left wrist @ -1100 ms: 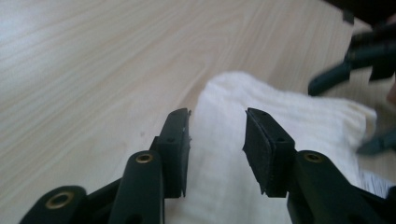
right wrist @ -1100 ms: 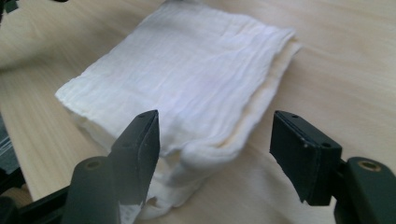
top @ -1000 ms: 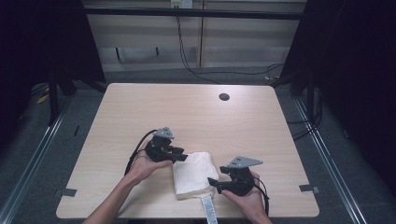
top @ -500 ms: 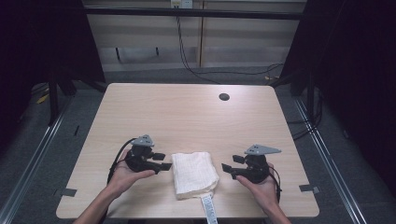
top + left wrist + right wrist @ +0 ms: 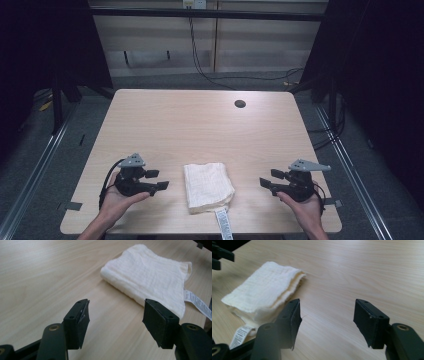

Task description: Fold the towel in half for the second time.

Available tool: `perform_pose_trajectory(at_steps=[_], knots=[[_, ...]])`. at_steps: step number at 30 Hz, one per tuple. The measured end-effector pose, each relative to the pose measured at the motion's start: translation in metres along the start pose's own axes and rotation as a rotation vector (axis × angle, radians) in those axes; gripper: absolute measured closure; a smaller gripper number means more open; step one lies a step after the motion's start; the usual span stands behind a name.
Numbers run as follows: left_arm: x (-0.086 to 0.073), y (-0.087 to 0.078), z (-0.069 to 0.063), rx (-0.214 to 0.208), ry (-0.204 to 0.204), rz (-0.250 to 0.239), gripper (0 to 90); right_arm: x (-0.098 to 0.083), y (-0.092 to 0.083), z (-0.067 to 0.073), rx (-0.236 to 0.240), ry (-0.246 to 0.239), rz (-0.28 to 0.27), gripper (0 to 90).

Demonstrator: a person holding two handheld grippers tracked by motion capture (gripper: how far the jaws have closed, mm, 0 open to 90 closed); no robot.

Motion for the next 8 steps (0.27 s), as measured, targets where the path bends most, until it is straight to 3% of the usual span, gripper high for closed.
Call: perform_pose_trajectory(at_steps=[5, 6, 8], knots=[[-0.024, -0.011, 0.007, 0.028, -0.044, -0.004, 35.6, -0.013, -0.012, -0.012, -0.036, 0.010, -0.014, 34.9], [-0.027, -0.011, 0.007, 0.026, -0.041, 0.015, 34.7, -0.014, -0.014, -0.015, -0.048, 0.013, -0.025, 34.4], [-0.026, -0.011, 0.009, 0.042, -0.029, 0.008, 32.6, -0.016, -0.015, -0.018, -0.053, 0.023, -0.030, 32.9]])
Point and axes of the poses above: each handheld gripper's, and its own axes: y roughly forward along the jaws, x roughly out of its top, z roughly to its left, the point moved 9 cm from there along y, roughly forward along the jaws, and after that the axes turned 1 degree about -z, right-handed, at the moved point
